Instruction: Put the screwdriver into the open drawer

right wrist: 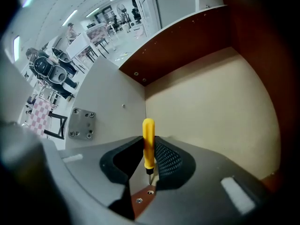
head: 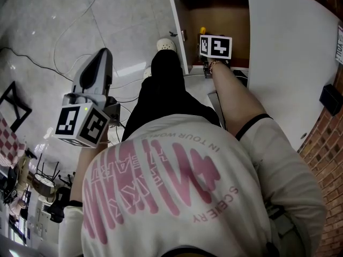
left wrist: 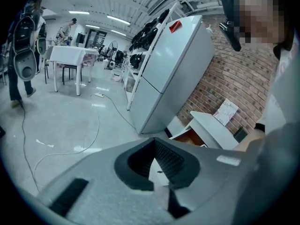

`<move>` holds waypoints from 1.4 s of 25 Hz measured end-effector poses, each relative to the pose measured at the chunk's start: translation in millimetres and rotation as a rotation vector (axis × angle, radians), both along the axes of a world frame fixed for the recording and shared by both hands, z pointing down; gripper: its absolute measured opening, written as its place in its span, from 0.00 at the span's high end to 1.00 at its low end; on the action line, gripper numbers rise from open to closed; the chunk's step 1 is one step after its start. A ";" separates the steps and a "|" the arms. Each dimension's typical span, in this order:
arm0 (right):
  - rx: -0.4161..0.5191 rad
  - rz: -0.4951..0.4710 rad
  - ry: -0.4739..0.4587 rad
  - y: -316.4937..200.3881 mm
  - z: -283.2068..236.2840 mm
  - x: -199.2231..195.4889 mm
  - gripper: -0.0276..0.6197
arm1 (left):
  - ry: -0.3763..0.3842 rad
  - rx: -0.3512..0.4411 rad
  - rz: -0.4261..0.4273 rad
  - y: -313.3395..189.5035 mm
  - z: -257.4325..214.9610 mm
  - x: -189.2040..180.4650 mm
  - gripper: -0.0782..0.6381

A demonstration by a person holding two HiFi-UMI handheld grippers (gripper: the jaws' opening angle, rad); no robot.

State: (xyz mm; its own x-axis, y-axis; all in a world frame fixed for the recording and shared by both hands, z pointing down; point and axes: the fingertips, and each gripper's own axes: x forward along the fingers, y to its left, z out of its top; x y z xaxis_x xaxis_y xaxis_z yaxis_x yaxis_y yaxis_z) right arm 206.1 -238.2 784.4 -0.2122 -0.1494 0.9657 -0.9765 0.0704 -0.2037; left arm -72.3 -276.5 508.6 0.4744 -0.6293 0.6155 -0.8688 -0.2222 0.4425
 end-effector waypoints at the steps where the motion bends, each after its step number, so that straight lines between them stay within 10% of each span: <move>1: -0.003 -0.002 -0.001 -0.3 0.9 -0.1 0.82 | -0.002 -0.001 -0.002 0.3 0.5 -0.3 0.89; 35: -0.127 -0.051 -0.025 -17.7 30.6 9.7 0.81 | -0.002 -0.043 -0.105 -17.8 16.4 6.4 0.89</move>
